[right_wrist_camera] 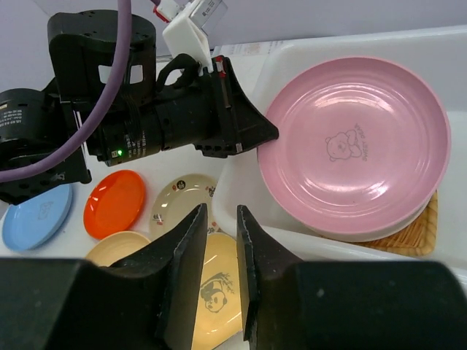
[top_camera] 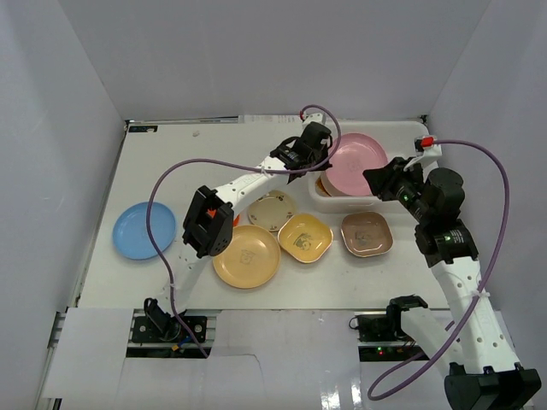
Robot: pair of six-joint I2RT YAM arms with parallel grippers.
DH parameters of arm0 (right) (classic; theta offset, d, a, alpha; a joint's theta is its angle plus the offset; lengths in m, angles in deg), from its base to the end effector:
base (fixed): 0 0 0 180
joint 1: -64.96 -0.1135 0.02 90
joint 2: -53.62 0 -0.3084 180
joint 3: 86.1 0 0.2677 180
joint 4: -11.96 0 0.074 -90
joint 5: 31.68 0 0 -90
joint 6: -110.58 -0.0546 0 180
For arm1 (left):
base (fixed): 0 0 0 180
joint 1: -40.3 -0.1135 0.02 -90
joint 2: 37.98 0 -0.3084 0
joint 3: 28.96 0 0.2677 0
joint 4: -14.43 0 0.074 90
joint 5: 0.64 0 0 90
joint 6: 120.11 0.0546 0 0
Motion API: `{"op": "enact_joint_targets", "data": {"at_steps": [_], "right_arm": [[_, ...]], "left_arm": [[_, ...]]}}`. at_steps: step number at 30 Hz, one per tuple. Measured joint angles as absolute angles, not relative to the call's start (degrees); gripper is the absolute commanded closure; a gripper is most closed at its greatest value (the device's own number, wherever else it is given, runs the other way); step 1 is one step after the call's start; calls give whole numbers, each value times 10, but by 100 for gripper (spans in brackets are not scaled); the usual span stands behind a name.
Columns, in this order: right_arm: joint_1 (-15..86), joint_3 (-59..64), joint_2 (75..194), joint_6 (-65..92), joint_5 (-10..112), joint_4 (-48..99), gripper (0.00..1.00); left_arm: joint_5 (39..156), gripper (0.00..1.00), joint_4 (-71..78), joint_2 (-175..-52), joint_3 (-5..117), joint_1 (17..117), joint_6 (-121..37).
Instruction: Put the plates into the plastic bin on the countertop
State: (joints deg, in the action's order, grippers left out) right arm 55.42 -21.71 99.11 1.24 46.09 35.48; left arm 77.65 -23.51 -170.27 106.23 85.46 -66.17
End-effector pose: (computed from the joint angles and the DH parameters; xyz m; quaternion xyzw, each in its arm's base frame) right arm 0.1796 0.0419 0.4099 -0.0095 0.7343 0.2439 0.6334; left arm 0.4304 -0.4171 0.2820 0.0231 0.8835 -0.2301 0.4074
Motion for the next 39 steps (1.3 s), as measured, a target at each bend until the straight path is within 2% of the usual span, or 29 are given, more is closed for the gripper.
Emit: {"op": "enact_joint_targets", "data": {"at_steps": [2,3,4,5,6,10,14,18,21,24,28,32,39], "right_arm": [[552,-223,990,12,460,355,69],[552,-225,989,13,460,356,68],[551,-225,990,13,460,356,65],[549,-225,990,13,459,356,63],[546,-225,989,15,458,356,61],[520,-225,989,23,457,360,53],[455,-233,991,32,460,369,49],[312,-251,1021,35,497,370,45],[191,-263,1065,34,546,365,45],[80,-262,1131,35,597,352,44],[-35,-244,1242,55,627,338,29],[-94,-186,1357,101,607,342,24],[-134,-90,1498,172,570,353,24]], "left_arm": [[773,68,-243,-1704,1062,857,-660],[771,52,-243,-1703,1062,859,-658],[768,23,-241,-1703,1062,860,-656],[765,11,-239,-1702,1062,861,-655],[763,4,-238,-1701,1062,862,-657],[754,2,-236,-1683,1064,860,-634],[735,2,-241,-1626,1043,848,-595],[690,4,-233,-1450,885,824,-557],[663,14,-219,-1266,711,784,-543],[639,20,-235,-1072,535,711,-547],[600,20,-312,-901,386,652,-577],[576,21,-392,-872,339,643,-601],[570,18,-425,-958,301,601,-596]]}}
